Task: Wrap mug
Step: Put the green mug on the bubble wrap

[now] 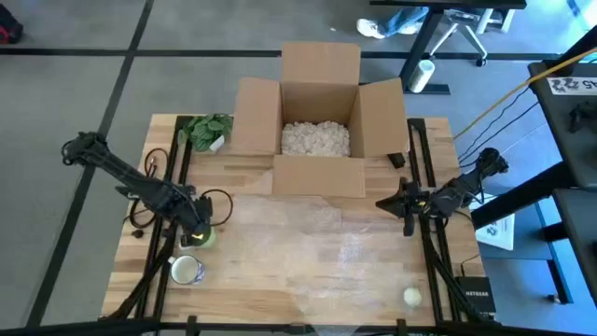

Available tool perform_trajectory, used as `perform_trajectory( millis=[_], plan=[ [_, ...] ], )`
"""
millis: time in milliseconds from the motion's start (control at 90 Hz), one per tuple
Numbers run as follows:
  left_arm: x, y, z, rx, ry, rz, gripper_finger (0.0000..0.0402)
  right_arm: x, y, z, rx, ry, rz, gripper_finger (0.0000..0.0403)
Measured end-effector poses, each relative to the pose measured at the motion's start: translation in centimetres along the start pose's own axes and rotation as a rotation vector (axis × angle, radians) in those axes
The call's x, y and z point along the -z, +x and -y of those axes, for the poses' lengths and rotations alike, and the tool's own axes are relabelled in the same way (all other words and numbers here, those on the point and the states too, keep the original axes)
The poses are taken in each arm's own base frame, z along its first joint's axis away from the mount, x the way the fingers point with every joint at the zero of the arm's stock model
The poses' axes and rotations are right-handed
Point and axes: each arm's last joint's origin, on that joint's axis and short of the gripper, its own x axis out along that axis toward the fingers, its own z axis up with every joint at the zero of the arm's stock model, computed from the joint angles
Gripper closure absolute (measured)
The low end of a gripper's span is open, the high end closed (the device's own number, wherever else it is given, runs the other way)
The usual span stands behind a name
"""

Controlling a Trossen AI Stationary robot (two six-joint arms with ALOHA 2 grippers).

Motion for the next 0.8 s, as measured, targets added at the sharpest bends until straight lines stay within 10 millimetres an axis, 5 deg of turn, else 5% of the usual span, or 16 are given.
perform_trajectory(
  millis=[400, 800],
  plan=[
    [-1.8, -2.9, -1.0, 0.01, -0.021, 0.033, 0.0401, 0.0, 0.0, 0.0, 0.0, 0.0, 0.0, 0.0403],
    [-6.9, -1.5, -1.0, 0.025, 0.053, 0.009, 0.0401, 0.0, 0.0, 0.0, 0.0, 0.0, 0.0, 0.0403]
  ],
)
